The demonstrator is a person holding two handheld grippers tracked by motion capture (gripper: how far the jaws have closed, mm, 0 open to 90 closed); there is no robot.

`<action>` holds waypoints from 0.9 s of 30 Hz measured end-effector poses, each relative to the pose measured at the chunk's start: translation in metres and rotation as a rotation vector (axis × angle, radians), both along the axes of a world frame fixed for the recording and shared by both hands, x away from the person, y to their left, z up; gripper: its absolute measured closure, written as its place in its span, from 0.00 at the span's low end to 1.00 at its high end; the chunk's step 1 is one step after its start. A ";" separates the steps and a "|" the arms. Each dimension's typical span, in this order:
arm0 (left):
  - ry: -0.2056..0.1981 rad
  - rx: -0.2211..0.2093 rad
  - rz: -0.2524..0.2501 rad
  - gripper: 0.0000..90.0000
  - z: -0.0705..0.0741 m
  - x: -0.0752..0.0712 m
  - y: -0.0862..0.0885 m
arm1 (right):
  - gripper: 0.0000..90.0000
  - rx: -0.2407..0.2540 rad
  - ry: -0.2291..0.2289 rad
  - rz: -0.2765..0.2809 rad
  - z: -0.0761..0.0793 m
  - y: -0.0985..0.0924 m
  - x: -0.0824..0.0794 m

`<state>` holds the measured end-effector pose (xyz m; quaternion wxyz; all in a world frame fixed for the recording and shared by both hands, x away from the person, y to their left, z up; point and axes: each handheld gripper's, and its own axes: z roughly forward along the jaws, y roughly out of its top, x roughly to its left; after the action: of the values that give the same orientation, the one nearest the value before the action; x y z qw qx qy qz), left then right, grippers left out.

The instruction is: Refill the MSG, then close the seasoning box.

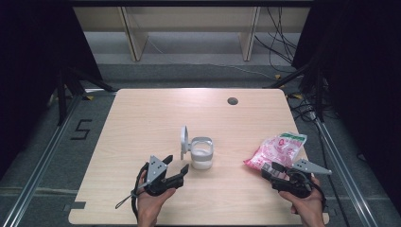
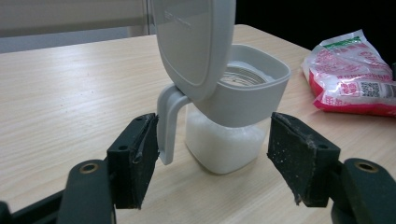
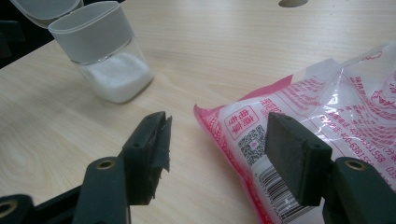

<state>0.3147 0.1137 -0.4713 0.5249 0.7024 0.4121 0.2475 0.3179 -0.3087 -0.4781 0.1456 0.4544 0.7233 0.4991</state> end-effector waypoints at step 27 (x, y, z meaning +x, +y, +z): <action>-0.007 0.090 0.020 0.65 0.019 0.030 0.012 | 0.42 0.011 0.020 0.006 0.000 0.005 -0.009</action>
<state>0.3445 0.1253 -0.4526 0.4919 0.7201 0.4059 0.2736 0.3090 -0.3038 -0.4776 0.1345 0.4579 0.7235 0.4988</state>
